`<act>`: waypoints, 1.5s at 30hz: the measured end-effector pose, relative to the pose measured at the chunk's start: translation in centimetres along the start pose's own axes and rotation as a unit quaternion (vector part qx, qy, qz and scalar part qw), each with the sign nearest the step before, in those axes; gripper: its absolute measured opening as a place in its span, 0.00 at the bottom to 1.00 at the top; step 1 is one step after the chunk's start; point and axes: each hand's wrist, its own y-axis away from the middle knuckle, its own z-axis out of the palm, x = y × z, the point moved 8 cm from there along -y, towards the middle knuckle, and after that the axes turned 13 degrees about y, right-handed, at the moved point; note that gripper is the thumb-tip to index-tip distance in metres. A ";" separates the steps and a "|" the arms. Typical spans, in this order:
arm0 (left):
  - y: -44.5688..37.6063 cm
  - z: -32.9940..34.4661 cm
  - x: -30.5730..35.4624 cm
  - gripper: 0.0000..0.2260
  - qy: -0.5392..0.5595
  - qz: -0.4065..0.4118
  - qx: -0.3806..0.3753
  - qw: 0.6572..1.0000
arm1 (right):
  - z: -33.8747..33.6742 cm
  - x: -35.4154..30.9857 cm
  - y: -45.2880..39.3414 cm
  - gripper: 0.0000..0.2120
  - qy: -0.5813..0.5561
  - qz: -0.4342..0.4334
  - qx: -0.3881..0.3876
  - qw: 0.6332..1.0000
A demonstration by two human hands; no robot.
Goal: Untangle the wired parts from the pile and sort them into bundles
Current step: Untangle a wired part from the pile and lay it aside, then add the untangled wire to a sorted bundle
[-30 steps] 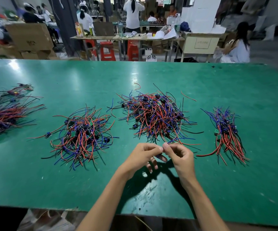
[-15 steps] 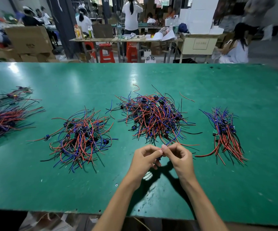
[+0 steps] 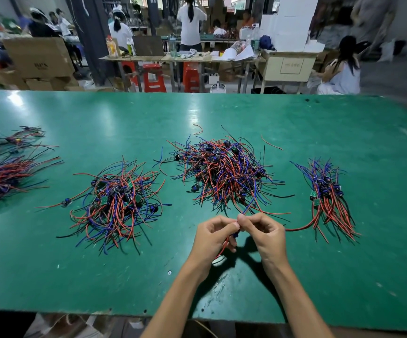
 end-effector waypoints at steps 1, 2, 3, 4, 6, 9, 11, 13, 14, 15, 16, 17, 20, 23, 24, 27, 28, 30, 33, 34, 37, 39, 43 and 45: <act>0.1 0.1 0.0 0.03 0.005 0.002 -0.004 1.000 | 0.0 -0.1 0.0 0.05 0.002 -0.002 -0.003 1.000; 0.0 0.1 0.1 0.03 0.009 0.004 -0.005 1.000 | 0.1 -0.1 0.0 0.04 0.005 -0.004 -0.007 1.000; 0.1 0.0 0.1 0.03 0.012 0.005 -0.004 1.000 | 0.2 -0.1 0.0 0.04 0.008 -0.006 -0.011 1.000; 0.0 -0.1 0.1 0.04 0.014 0.005 -0.001 1.000 | 0.3 0.0 0.0 0.04 0.013 -0.005 -0.014 1.000; 0.0 -0.2 0.1 0.03 0.017 0.003 0.004 1.000 | 0.5 0.1 0.2 0.06 0.035 0.000 -0.027 0.999; 0.0 -0.3 0.0 0.04 0.017 -0.001 0.017 1.000 | 0.9 0.3 0.4 0.08 0.070 0.006 -0.070 0.995; 0.0 -0.4 -0.1 0.04 0.012 -0.003 0.027 1.000 | 1.1 0.5 0.5 0.07 0.060 0.015 -0.085 0.994; -0.1 -0.4 -0.1 0.05 -0.001 -0.001 0.031 1.000 | 1.2 0.6 0.4 0.07 0.066 0.020 -0.076 0.995; -0.2 -0.3 -0.1 0.05 -0.010 0.001 0.030 0.999 | 1.3 0.7 0.4 0.08 0.070 0.024 -0.070 0.995; -0.2 -0.2 -0.1 0.06 -0.021 0.002 0.027 0.999 | 1.3 0.8 0.4 0.08 0.069 0.032 -0.065 0.995; -0.3 -0.1 -0.1 0.07 -0.033 -0.001 0.024 0.999 | 1.4 0.9 0.4 0.09 0.063 0.043 -0.059 0.995; -0.3 -0.1 -0.2 0.08 -0.045 -0.009 0.020 0.999 | 1.4 1.1 0.4 0.09 0.055 0.056 -0.051 0.996; -0.3 -0.1 -0.7 0.12 -0.070 -0.055 0.000 0.996 | 0.7 1.3 0.2 0.12 0.032 0.076 -0.006 0.997; -0.3 -0.4 -0.2 0.11 -0.090 -0.084 -0.026 0.992 | 0.3 1.3 -0.2 0.12 0.033 0.065 0.015 0.997; -0.2 -0.4 0.0 0.11 -0.098 -0.092 -0.041 0.990 | 0.2 1.5 -0.4 0.12 0.032 0.069 0.017 0.997; 0.2 -0.4 0.4 0.14 -0.124 -0.117 -0.082 0.982 | -0.3 2.3 -0.8 0.14 0.010 0.090 0.034 0.995; 0.3 -0.5 0.4 0.16 -0.132 -0.124 -0.089 0.979 | -0.4 2.4 -0.9 0.15 -0.007 0.098 0.046 0.994; 0.5 -0.8 0.3 0.17 -0.145 -0.137 -0.100 0.975 | -0.8 2.7 -1.1 0.15 -0.049 0.114 0.067 0.990; 1.0 -1.2 0.3 0.16 -0.148 -0.148 -0.107 0.972 | -1.3 2.9 -1.0 0.13 -0.102 0.130 0.089 0.982; 1.1 -1.3 0.2 0.15 -0.151 -0.151 -0.109 0.971 | -1.5 2.8 -0.9 0.12 -0.122 0.132 0.100 0.979; 1.2 -1.3 -0.1 0.15 -0.167 -0.153 -0.111 0.968 | -1.9 2.7 -0.8 0.10 -0.165 0.139 0.137 0.967; 1.1 -1.3 0.0 0.14 -0.169 -0.143 -0.103 0.970 | -2.0 2.7 -0.6 0.10 -0.172 0.144 0.153 0.962; 1.0 -0.8 0.9 0.07 -0.132 -0.123 -0.099 0.979 | -2.1 2.7 -0.9 0.11 -0.207 0.146 0.140 0.957; 1.0 -0.3 1.7 0.06 -0.109 -0.107 -0.097 0.983 | -1.8 2.6 -0.9 0.10 -0.145 0.134 0.109 0.974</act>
